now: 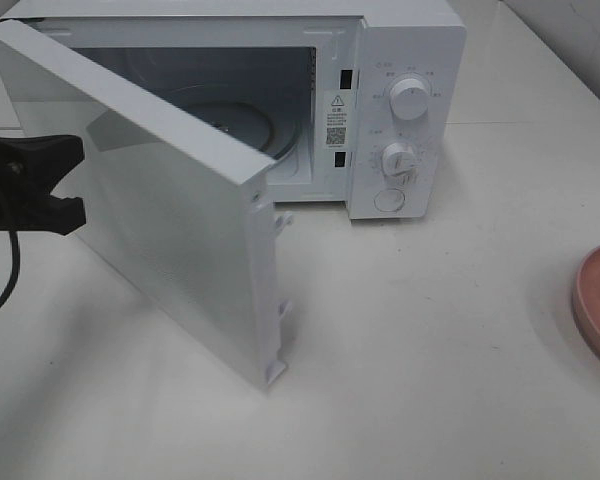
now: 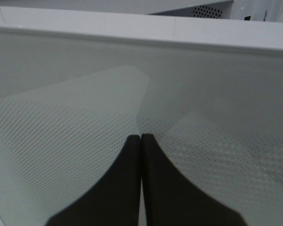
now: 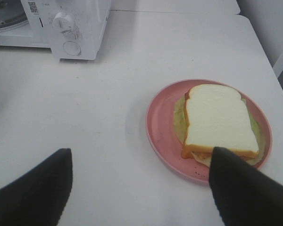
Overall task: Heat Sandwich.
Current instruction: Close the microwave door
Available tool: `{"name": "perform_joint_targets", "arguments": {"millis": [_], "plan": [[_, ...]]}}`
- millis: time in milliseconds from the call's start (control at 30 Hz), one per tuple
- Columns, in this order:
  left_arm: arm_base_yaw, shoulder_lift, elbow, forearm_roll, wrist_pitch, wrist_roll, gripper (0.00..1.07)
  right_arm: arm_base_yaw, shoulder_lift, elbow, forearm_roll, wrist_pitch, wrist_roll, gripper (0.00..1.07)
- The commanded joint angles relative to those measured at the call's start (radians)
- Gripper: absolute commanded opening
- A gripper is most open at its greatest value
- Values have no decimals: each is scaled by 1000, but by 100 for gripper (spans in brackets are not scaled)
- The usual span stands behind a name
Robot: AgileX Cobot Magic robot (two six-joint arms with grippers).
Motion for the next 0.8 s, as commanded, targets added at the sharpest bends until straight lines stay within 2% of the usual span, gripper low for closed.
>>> {"name": "perform_joint_targets", "arguments": {"millis": [33, 133, 167, 200, 300, 333, 367, 400, 500, 567, 633, 667, 700, 800], "plan": [[-47, 19, -35, -70, -3, 22, 0, -5, -26, 4, -5, -12, -7, 76], [-113, 51, -76, -148, 18, 59, 0, -5, -26, 4, -5, -12, -7, 76], [-154, 71, -113, -206, 47, 101, 0, -5, -26, 4, -5, -12, -7, 76], [-154, 71, -113, -206, 47, 101, 0, -5, -26, 4, -5, -12, -7, 76], [-215, 111, -165, -298, 68, 177, 0, -5, -26, 4, -5, -12, -7, 76], [-255, 137, -198, -356, 68, 226, 0, -5, -26, 4, -5, -12, -7, 76], [-274, 152, -217, -386, 68, 249, 0, -5, -26, 4, -5, -12, -7, 76], [-274, 152, -217, -386, 68, 249, 0, -5, -26, 4, -5, -12, -7, 76], [-334, 211, -295, -494, 71, 321, 0, -5, -26, 4, -5, -12, -7, 76], [-345, 223, -312, -515, 71, 336, 0, -5, -26, 4, -5, -12, -7, 76], [-372, 253, -353, -556, 71, 372, 0, -5, -26, 4, -5, -12, -7, 76], [-396, 283, -392, -589, 73, 410, 0, -5, -26, 4, -5, -12, -7, 76], [-396, 283, -392, -589, 73, 410, 0, -5, -26, 4, -5, -12, -7, 76], [-431, 333, -475, -670, 92, 465, 0, -5, -26, 4, -5, -12, -7, 76]]}}
